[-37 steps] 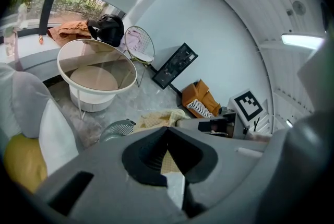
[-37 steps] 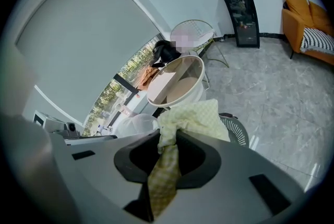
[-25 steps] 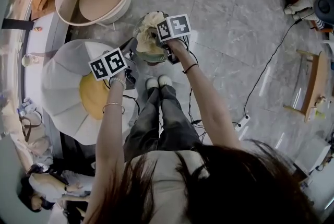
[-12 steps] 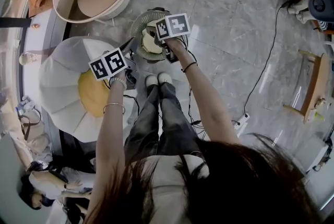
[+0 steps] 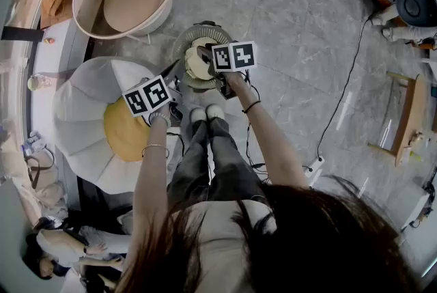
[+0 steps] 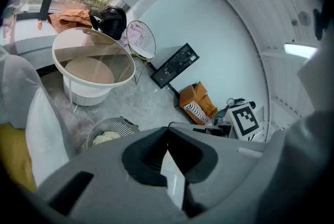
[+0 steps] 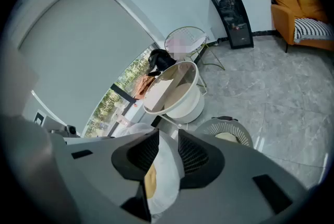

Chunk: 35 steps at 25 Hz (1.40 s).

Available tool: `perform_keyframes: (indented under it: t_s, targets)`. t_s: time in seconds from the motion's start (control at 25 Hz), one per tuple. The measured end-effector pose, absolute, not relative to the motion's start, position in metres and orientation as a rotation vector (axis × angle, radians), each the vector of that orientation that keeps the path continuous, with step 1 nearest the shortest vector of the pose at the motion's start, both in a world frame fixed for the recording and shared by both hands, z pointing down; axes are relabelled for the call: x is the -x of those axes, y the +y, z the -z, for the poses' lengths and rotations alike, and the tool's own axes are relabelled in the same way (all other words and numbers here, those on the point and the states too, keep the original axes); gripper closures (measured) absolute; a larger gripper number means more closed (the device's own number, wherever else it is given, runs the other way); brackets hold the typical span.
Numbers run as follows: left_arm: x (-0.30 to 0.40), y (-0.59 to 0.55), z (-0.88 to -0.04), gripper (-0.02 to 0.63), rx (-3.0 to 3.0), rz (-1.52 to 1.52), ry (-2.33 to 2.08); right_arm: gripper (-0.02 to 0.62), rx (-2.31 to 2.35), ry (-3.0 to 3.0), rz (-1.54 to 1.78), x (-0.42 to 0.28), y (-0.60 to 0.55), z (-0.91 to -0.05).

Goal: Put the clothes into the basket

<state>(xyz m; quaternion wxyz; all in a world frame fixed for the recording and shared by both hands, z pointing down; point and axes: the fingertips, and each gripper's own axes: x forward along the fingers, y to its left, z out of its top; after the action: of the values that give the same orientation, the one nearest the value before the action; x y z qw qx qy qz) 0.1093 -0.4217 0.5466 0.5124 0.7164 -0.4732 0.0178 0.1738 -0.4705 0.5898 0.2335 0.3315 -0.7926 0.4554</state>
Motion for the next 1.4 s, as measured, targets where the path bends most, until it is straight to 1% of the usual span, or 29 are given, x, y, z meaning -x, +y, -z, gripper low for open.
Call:
perform_keyframes:
  t_s: [0.28,0.52,0.88,1.4]
  targets:
    - [-0.115,-0.409,-0.521,0.595,-1.790,-0.033,-1.138,0.542,-0.949,-2.252,-1.213,-0.175,-0.465,-0.554]
    - [-0.114,-0.403,-0.492,0.595,-1.867,-0.006,-1.183,0.568,-0.973,-2.389,-1.242,-0.174,-0.458,-0.513]
    - [-0.123,-0.394,-0.463,0.595,-1.935,0.014,-1.193,0.577,-0.921,-2.515,-1.306,-0.168,-0.442,-0.471]
    - [-0.125,-0.383,-0.458,0.595,-1.935,0.009,-1.195,0.586,-0.864,-2.495,-1.321,-0.164,-0.426,-0.470]
